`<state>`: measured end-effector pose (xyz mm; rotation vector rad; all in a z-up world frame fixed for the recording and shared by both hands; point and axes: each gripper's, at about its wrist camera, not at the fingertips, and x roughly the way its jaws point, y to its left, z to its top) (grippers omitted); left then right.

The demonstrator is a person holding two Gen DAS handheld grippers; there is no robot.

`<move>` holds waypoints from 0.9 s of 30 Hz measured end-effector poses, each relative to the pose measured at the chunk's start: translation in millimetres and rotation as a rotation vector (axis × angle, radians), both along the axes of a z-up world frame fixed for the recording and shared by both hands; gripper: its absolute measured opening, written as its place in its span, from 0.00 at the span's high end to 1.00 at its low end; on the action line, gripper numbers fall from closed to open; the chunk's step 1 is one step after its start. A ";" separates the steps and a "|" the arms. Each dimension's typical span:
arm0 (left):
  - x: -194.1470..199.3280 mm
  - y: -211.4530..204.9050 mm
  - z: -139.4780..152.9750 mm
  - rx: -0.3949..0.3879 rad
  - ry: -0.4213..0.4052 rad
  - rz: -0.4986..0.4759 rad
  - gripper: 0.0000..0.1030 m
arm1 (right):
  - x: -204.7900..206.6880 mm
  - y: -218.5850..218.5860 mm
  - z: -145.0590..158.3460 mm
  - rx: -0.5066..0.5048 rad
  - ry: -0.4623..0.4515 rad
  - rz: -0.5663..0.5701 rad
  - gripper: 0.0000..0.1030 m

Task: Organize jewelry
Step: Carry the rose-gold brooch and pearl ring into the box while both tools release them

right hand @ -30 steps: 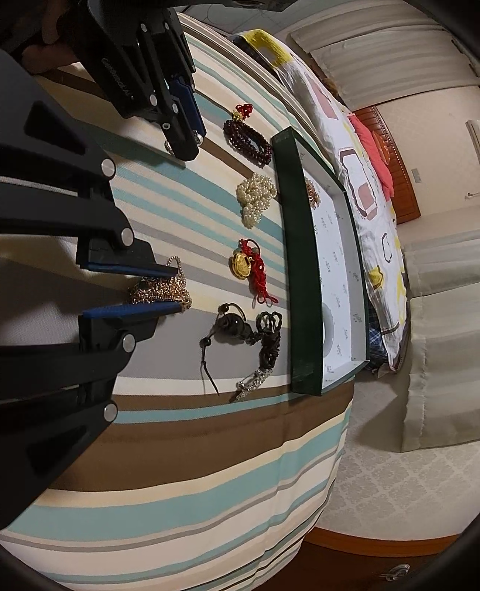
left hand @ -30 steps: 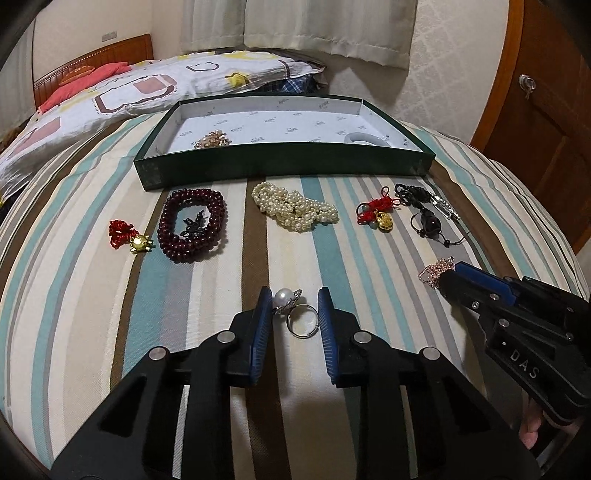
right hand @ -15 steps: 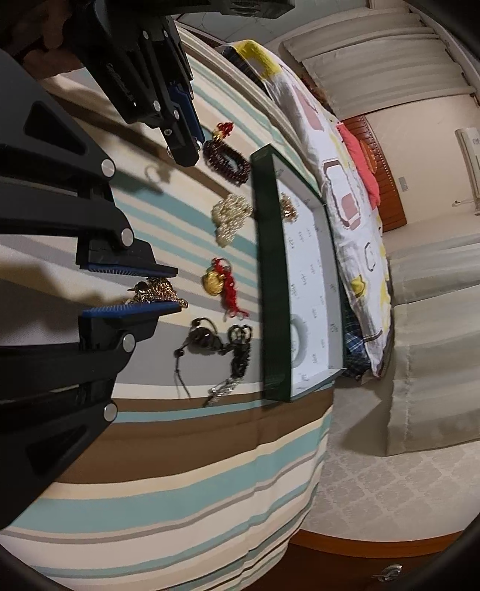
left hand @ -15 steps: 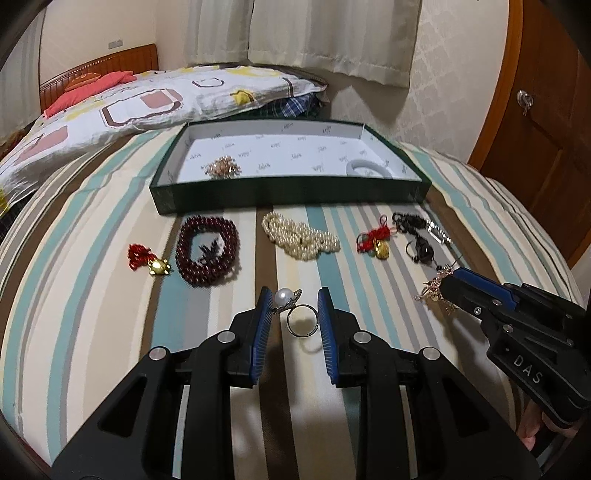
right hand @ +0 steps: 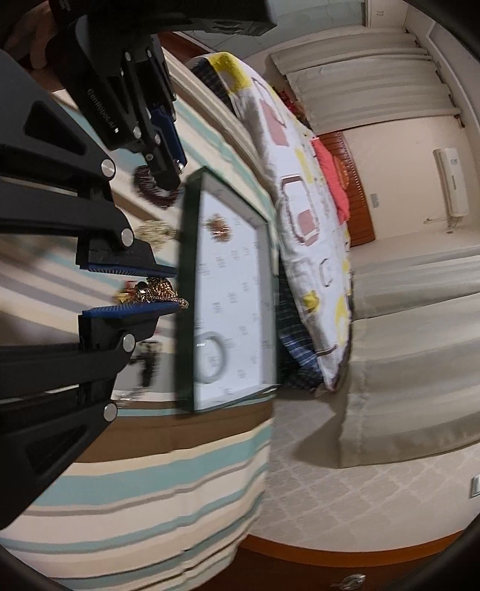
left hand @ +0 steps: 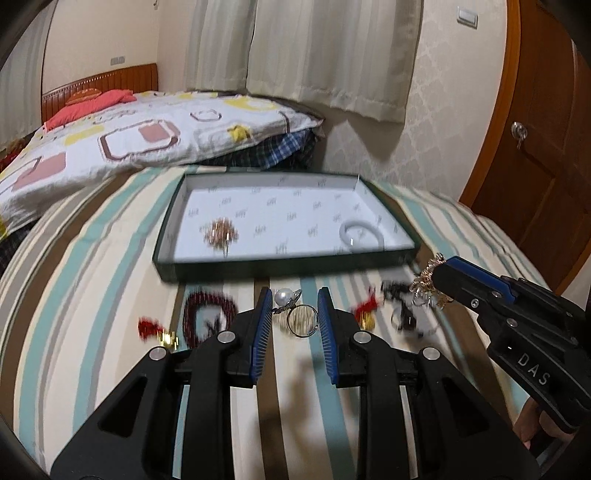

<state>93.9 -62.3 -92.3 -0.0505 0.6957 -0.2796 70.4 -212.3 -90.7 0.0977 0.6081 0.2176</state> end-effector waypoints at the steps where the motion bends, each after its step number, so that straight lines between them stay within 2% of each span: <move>1: 3.7 -0.4 3.3 -0.002 -0.009 0.001 0.76 | 5.5 1.3 5.6 -0.002 -0.017 0.004 0.86; 8: 44.7 -5.5 29.2 -0.001 -0.099 0.011 0.76 | 46.3 6.3 32.3 0.000 -0.095 0.024 0.86; 14: 90.1 -9.0 26.2 0.001 -0.107 0.036 0.76 | 86.8 10.3 29.0 0.008 -0.102 0.033 0.86; 20: 132.7 -13.7 -11.3 0.037 -0.022 0.038 0.76 | 125.4 13.9 -9.6 0.004 -0.010 0.048 0.86; 27: 160.7 -13.2 -54.9 0.059 0.104 0.040 0.76 | 158.0 17.1 -49.5 0.019 0.123 0.074 0.86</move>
